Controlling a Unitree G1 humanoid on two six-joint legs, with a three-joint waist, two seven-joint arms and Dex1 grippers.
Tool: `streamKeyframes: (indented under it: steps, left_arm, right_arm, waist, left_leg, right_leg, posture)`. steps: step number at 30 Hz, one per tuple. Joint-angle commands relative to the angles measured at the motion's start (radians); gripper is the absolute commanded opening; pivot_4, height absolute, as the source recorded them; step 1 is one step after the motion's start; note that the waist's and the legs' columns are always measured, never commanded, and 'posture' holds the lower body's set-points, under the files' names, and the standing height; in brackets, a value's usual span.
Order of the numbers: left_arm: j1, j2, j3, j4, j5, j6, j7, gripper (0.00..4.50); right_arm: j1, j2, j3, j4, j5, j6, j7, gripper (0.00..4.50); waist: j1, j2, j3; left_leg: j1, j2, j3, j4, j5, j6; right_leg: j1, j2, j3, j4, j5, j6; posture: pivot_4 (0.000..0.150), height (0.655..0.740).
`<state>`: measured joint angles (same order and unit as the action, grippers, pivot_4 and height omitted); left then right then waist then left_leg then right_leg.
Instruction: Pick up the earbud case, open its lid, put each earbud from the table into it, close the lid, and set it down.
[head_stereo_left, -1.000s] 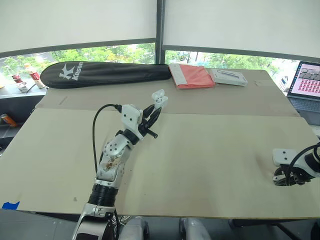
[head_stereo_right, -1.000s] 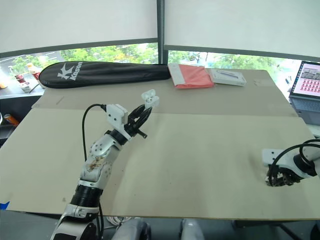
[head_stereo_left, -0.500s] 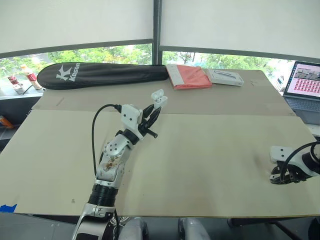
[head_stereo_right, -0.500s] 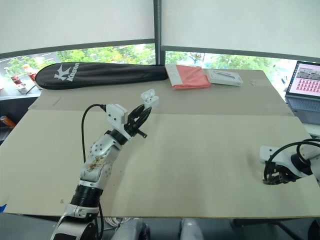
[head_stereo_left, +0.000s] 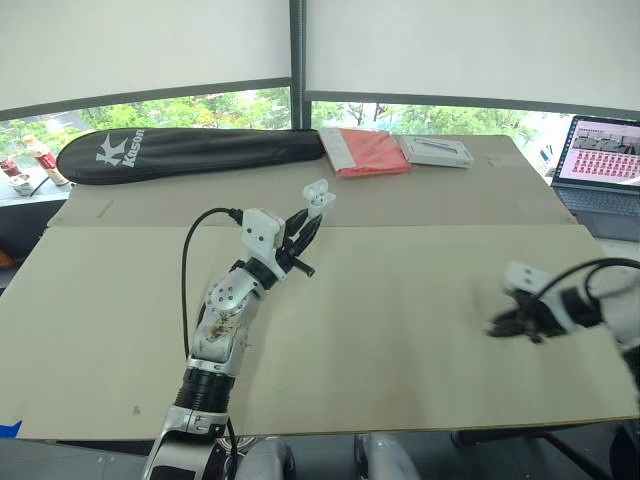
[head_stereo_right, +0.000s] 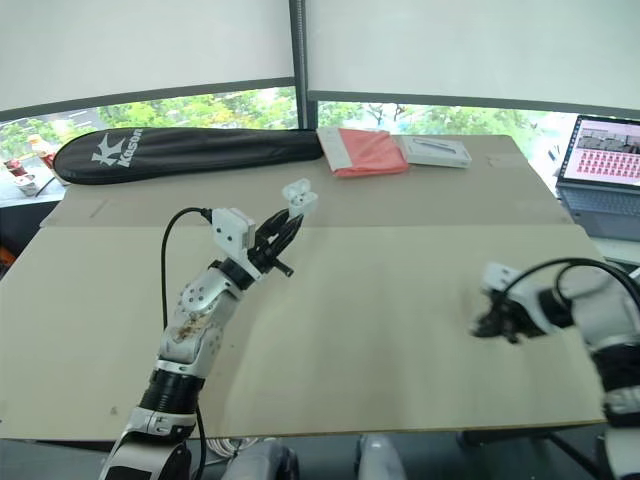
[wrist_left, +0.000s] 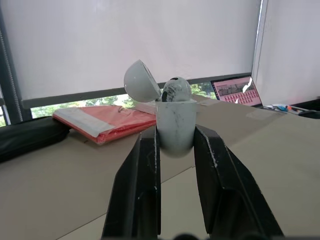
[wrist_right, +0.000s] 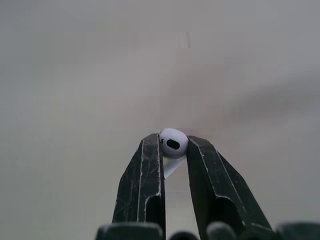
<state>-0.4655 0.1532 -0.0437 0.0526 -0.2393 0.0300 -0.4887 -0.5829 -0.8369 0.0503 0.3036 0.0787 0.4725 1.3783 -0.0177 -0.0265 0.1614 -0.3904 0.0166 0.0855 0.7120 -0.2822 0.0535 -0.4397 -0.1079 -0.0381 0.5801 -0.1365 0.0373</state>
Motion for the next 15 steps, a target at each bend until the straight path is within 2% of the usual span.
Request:
streamKeyframes:
  steps: [1, 4, 7, 10, 15]
  left_arm:
    - [-0.038, 0.001, -0.001, -0.033, -0.053, 0.043, -0.049, 0.46]
    - [-0.05, 0.01, -0.005, -0.047, -0.103, 0.118, -0.1, 0.46]
    - [-0.06, 0.02, 0.003, -0.085, -0.187, 0.219, -0.149, 0.46]
    - [-0.073, 0.04, 0.0, -0.109, -0.23, 0.276, -0.198, 0.46]
    - [-0.107, 0.054, -0.001, -0.092, -0.239, 0.29, -0.242, 0.46]
  right_arm:
    - [-0.143, 0.178, -0.216, -0.257, 0.229, 0.301, -0.261, 0.3]
    - [-0.196, 0.353, -0.318, -0.435, 0.341, 0.432, -0.469, 0.3]
    - [-0.232, 0.511, -0.384, -0.569, 0.419, 0.488, -0.668, 0.3]
    - [-0.213, 0.562, -0.351, -0.625, 0.412, 0.43, -0.749, 0.3]
    - [-0.14, 0.54, -0.261, -0.627, 0.354, 0.296, -0.773, 0.3]
  waist:
    - [0.005, 0.004, 0.002]
    - [0.035, 0.005, 0.001]
    - [0.049, 0.005, 0.001]
    - [0.051, 0.005, 0.001]
    - [0.037, 0.005, 0.001]
  left_leg:
    - [-0.001, 0.0, -0.001, 0.0, 0.001, -0.001]
    - [-0.01, 0.0, -0.003, 0.002, 0.001, -0.002]
    - [-0.018, -0.001, -0.004, 0.004, 0.004, -0.007]
    - [-0.021, -0.003, -0.003, 0.008, 0.003, -0.004]
    - [-0.022, -0.005, -0.002, 0.014, -0.001, 0.003]
  right_leg:
    - [-0.001, 0.0, 0.0, 0.0, 0.0, 0.0]
    - [-0.011, -0.001, -0.002, 0.014, 0.0, 0.0]
    - [-0.016, -0.001, -0.005, 0.014, 0.0, 0.0]
    - [-0.017, -0.003, -0.005, 0.013, 0.0, 0.001]
    - [-0.015, -0.003, -0.004, 0.013, -0.001, 0.002]
  posture:
    - [0.15, 0.74]
    - [0.15, 0.74]
    - [0.15, 0.74]
    - [0.15, 0.74]
    - [0.15, 0.74]
